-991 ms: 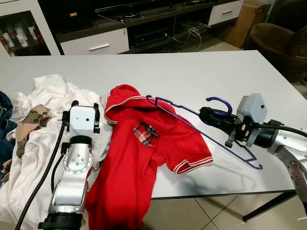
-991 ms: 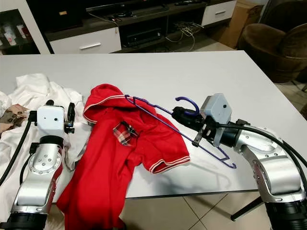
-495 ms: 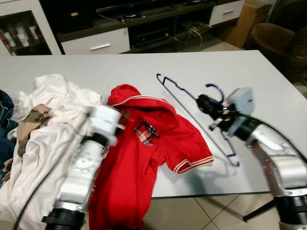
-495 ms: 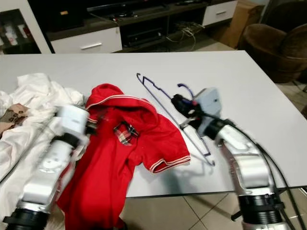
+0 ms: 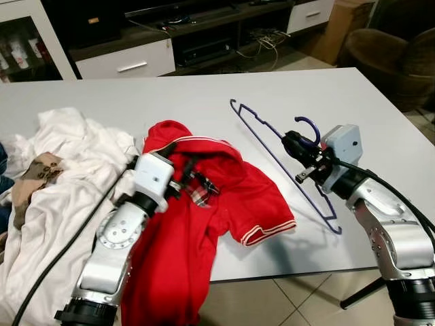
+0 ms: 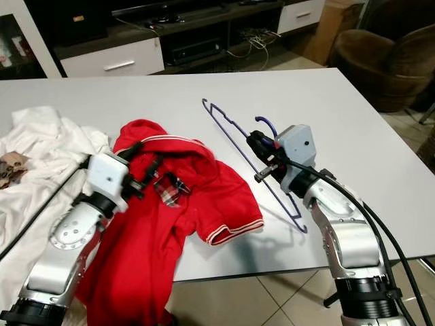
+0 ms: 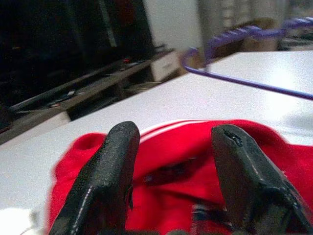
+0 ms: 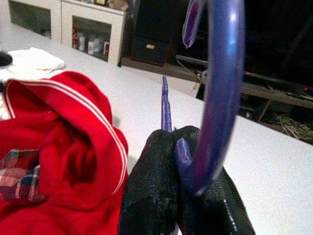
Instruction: Hang hanger
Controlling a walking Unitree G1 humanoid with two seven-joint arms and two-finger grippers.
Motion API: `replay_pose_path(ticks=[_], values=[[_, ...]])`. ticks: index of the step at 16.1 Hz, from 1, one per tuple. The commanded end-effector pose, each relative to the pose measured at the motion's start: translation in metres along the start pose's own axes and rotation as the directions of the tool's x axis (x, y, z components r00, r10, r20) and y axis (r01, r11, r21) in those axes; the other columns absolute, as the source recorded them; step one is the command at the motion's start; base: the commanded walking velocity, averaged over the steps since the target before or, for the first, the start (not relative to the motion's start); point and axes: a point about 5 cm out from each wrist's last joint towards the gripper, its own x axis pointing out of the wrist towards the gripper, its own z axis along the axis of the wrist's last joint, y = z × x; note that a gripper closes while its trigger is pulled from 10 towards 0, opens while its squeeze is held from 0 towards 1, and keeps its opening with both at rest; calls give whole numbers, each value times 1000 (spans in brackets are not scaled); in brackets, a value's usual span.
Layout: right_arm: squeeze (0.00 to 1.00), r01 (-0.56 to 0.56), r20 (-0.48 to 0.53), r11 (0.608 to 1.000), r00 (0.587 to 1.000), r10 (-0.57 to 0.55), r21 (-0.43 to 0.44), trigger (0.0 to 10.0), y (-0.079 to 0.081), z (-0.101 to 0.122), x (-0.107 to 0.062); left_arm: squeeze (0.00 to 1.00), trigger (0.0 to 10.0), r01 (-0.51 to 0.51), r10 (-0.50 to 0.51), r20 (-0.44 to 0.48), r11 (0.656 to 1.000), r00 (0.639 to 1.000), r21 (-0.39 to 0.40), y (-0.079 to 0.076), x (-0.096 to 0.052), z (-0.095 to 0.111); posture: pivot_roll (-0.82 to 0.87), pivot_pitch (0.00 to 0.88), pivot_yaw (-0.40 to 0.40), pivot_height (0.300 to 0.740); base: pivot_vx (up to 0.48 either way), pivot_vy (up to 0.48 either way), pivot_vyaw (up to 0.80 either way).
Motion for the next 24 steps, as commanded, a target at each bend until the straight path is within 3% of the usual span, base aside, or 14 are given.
replay_pose_path(ticks=[1,4,16,21,24], values=[[0,7,19,1000,1000,-6,-23,10000,-2,5,-1,0,10000,-52,52,18,999,998,-4,4,-3,4,41,19,51,740,0,0,712],[0,8,29,1000,1000,-7,-26,10000,-3,6,1,0,10000,-99,99,27,995,995,-20,3,-4,5,49,16,51,740,0,0,781],[0,33,38,999,999,-32,-23,10000,-8,6,1,0,10000,-120,120,34,993,992,-6,1,-1,8,46,19,46,740,0,0,778],[0,56,38,998,998,-56,7,10000,-11,5,2,0,10000,-160,159,-14,987,987,-1,3,2,3,44,22,45,740,0,0,117],[0,57,46,998,997,-57,5,10000,-11,7,2,0,10000,-287,287,-104,958,952,15,13,4,-7,42,20,44,740,0,0,0]])
